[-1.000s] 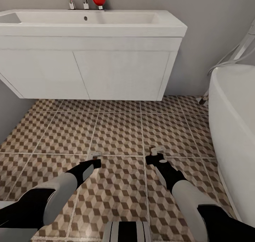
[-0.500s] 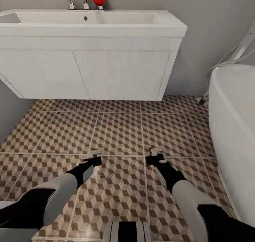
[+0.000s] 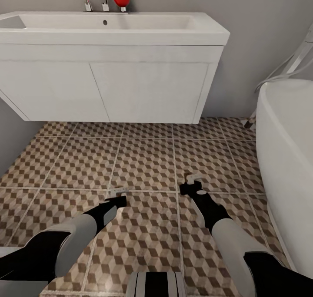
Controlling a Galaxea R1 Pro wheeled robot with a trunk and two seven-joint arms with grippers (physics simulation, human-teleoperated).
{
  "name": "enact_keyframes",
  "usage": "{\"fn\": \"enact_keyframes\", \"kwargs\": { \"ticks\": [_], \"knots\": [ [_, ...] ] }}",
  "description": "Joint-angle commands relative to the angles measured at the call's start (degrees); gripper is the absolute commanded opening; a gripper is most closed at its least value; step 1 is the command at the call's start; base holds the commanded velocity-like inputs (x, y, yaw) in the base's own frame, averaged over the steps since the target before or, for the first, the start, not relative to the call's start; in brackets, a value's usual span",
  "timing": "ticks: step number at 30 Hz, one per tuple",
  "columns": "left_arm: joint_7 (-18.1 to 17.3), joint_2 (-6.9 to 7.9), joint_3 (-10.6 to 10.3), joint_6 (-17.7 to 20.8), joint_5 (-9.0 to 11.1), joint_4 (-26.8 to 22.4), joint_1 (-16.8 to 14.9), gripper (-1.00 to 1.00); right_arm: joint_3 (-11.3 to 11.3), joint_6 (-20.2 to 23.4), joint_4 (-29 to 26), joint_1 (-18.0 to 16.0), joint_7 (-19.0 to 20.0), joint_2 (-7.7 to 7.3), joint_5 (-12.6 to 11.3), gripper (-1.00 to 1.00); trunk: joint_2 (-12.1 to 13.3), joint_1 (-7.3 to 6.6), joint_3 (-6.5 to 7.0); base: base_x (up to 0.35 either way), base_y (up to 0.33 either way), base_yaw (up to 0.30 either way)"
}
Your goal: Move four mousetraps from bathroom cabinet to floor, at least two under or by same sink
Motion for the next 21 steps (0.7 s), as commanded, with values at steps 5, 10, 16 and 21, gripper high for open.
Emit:
{"fn": "enact_keyframes", "kwargs": {
  "ticks": [5, 10, 16, 21],
  "knots": [
    [0.2, -0.59, -0.1, 0.1, 0.2, 0.5, 0.0, -1.0, -0.2, 0.4, -0.5, 0.0, 0.0, 0.04, 0.6, -1.0, 0.0, -0.01, -0.07, 0.0, 0.0, 0.0],
    [0.2, -0.85, -0.1, 0.1, 0.2, 0.7, 0.0, -1.0, -0.2, 0.4, -0.6, 0.0, 0.0, 0.04, 0.6, -1.0, -0.1, 0.07, -0.84, 0.0, 0.0, 0.0],
    [0.2, -0.88, -0.1, 0.1, 0.2, 0.7, 0.0, -1.0, -0.2, 0.4, -0.6, 0.0, 0.0, 0.04, 0.6, -1.0, -0.1, 0.22, -2.39, 0.0, 0.0, 0.0],
    [0.2, -0.88, -0.1, 0.1, 0.2, 0.7, 0.0, -1.0, -0.2, 0.4, -0.6, 0.0, -0.1, 0.04, 0.6, -1.0, -0.2, 0.35, -3.83, 0.0, 0.0, 0.0]
  ]
}}
